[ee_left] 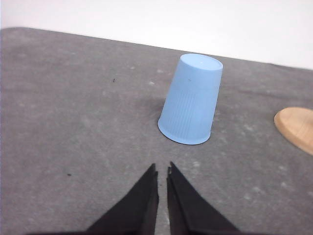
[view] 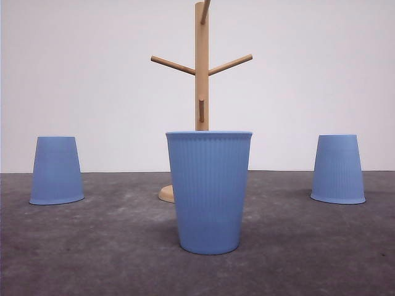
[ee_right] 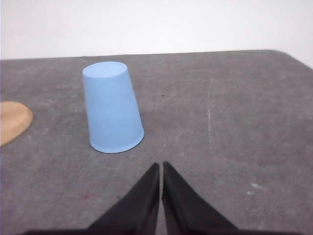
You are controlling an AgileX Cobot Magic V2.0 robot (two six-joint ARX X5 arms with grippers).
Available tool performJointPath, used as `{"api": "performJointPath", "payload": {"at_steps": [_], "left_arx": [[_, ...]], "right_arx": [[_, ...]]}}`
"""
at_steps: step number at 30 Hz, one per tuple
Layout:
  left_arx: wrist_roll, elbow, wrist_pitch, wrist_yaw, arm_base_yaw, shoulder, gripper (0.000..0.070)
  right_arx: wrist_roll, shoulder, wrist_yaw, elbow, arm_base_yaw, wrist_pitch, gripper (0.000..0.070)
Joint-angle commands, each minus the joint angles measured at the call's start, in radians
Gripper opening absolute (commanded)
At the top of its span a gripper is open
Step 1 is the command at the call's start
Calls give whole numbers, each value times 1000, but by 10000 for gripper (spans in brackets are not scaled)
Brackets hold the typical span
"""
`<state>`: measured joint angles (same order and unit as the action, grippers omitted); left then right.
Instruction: Place three cups
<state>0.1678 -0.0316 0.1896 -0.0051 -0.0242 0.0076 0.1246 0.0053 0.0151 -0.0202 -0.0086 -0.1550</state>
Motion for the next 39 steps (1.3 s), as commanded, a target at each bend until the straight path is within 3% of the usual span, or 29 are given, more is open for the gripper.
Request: {"api": "performJointPath", "payload": {"at_steps": [1,6,9,12,19,25,32,39], "left_arx": [[74,-38,-2,-4,0,9,11],[196,-186,-2,-20,0,86,12],[206,-297,1,-21,0,187,11],[164,-421,28,-5,0,329,11],[8,-696,173,40,-10,727,12],[-35,-849,231,43,-40,981,16],[-56,-941,245,43,-66,1123,16],[-114,-949,271,44,-76,1122,19]], "right_arx": [[78,3,12,-38,-2,-4,7],[141,67,43,-169,-1,-66,6],[154,147,48,-260,0,-72,6],[138,257,71,-365,0,-93,6],[24,568,170,-621,0,-228,6],[-35,815,171,-780,0,-267,6],[-61,1007,215,-859,0,-265,7],[-93,1040,232,-860,0,-283,7]]}}
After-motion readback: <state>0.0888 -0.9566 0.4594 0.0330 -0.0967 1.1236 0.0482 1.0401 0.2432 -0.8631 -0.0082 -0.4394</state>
